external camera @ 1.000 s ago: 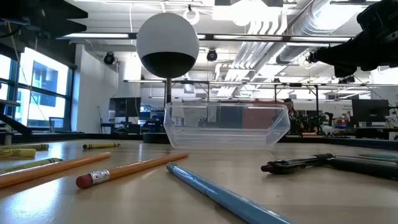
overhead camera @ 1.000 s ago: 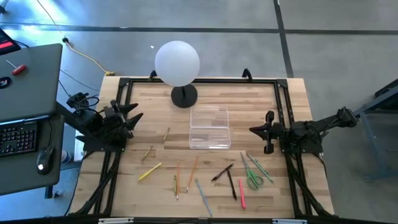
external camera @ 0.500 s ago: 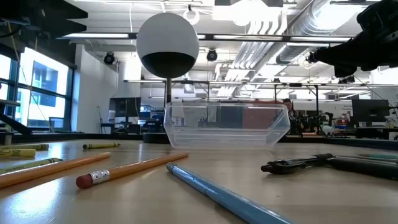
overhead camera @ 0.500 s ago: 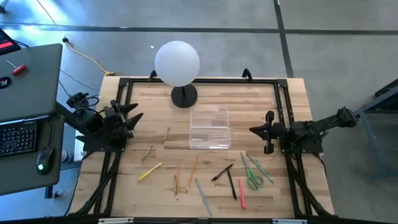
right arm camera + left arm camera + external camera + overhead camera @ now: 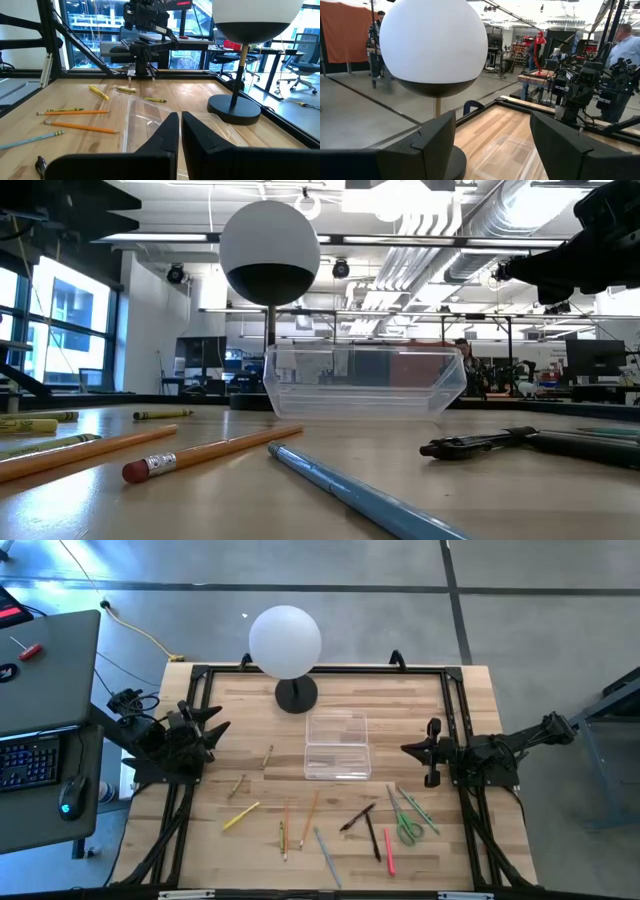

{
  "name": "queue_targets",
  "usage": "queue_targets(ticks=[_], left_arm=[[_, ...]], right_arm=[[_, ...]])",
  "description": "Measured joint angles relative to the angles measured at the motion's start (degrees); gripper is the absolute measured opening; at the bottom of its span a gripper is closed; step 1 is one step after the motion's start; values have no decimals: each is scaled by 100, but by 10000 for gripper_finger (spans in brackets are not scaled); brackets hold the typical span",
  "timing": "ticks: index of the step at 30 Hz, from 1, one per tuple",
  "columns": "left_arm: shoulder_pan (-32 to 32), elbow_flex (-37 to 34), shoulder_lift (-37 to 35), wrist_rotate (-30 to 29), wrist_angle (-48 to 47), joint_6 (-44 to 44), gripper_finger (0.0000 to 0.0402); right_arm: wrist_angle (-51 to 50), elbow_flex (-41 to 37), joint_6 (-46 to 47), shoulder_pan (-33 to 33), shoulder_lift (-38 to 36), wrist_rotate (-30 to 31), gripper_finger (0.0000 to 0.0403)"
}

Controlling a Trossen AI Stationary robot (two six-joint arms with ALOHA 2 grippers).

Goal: Pick & place school supplies into a supply box

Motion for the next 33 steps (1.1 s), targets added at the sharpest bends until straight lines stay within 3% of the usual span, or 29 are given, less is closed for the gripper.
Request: queue_targets(ticks=[26,33], left_arm=[[1,1,-1,13,13,0,287],[1,1,-1,949,52,-455,287]], right_arm=[[0,-1,0,0,0,0,0],[1,-2,0,0,1,0,0]])
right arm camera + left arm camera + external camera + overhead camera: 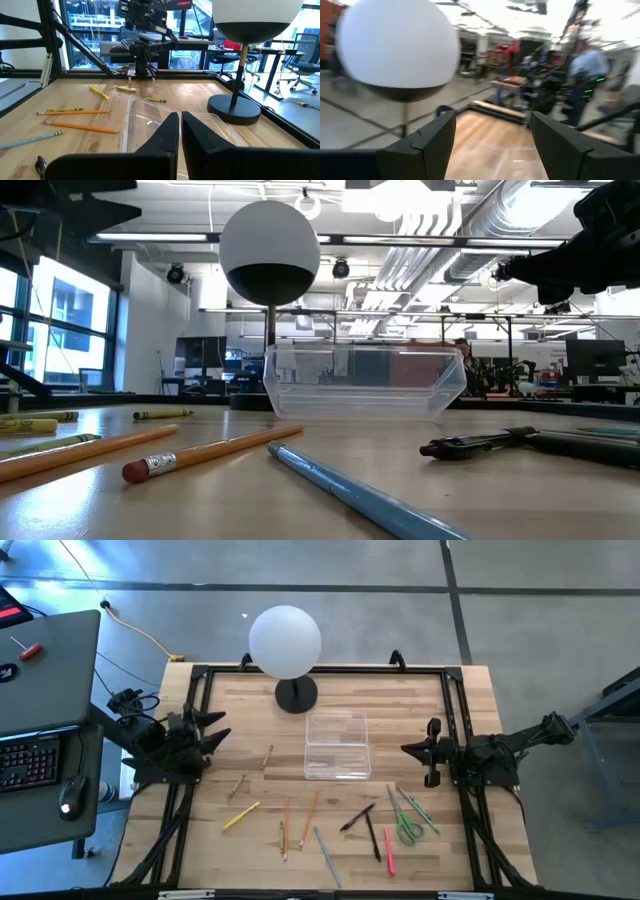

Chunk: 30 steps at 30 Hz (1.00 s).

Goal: Pick & place school supplies into a supply box
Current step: Put the green crayon into the transparent supply box

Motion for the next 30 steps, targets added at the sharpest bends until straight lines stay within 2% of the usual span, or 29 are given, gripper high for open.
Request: queue_targets(ticks=[8,15,21,25,30], left_arm=[[0,0,0,-8,114,-20,287],[0,0,0,-747,157,-168,287],[2,0,0,-619,378,-397,287],[2,2,63,-480,178,-993,287],[2,2,288,-1102,-476,-1494,287]], right_arm=[[-1,0,0,0,1,0,0],[-1,2,0,0,1,0,0],[24,2,77,-1,0,-151,0],[682,0,-446,-2,1,-343,0],[1773,1,-1098,-2,-1,-808,0]])
